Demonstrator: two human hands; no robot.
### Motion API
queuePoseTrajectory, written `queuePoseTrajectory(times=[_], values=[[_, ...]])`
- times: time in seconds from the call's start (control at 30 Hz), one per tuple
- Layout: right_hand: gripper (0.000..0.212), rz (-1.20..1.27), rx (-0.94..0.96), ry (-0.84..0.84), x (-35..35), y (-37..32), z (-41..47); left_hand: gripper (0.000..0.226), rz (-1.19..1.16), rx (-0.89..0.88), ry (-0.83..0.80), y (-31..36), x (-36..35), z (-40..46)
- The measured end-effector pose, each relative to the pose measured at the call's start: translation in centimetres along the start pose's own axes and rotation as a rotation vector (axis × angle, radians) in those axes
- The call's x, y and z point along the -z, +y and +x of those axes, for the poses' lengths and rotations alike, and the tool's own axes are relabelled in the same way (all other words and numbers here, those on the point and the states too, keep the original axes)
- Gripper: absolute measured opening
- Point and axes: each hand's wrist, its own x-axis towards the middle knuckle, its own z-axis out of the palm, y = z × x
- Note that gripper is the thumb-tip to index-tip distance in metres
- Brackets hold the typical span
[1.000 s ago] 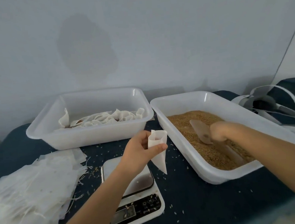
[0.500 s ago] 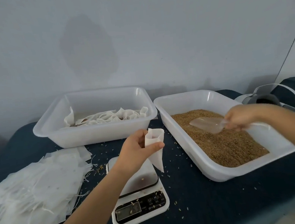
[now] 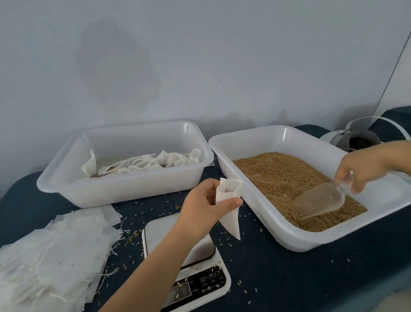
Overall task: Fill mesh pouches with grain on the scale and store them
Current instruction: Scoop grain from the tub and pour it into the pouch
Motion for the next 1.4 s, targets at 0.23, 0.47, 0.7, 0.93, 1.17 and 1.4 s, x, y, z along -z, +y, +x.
queuePoseTrajectory(times=[0.23,0.47,0.7,0.93,1.17,1.4], values=[[0.017,0.165,0.213,0.021,-2.7,-1.0,2.7,0.029,0.023,0.005,-0.008,0.0,-0.3,0.1],[0.028,0.362,0.257,0.016,-4.0,0.4,3.1,0.026,0.045,0.005,-0.008,-0.2,-0.2,0.0],[0.029,0.408,0.184,0.009,-3.1,2.2,2.4,0.027,0.045,0.008,-0.009,-0.4,-0.3,0.1],[0.032,0.453,0.197,0.029,-3.9,1.9,3.0,0.028,0.039,0.007,-0.014,-0.4,-0.3,0.1],[0.027,0.441,0.179,0.039,-3.7,2.7,3.5,0.030,0.050,0.024,-0.009,-0.6,-0.2,0.2],[0.027,0.429,0.198,0.047,-4.6,2.9,3.4,0.030,0.053,0.015,-0.016,-0.6,-0.4,0.3]])
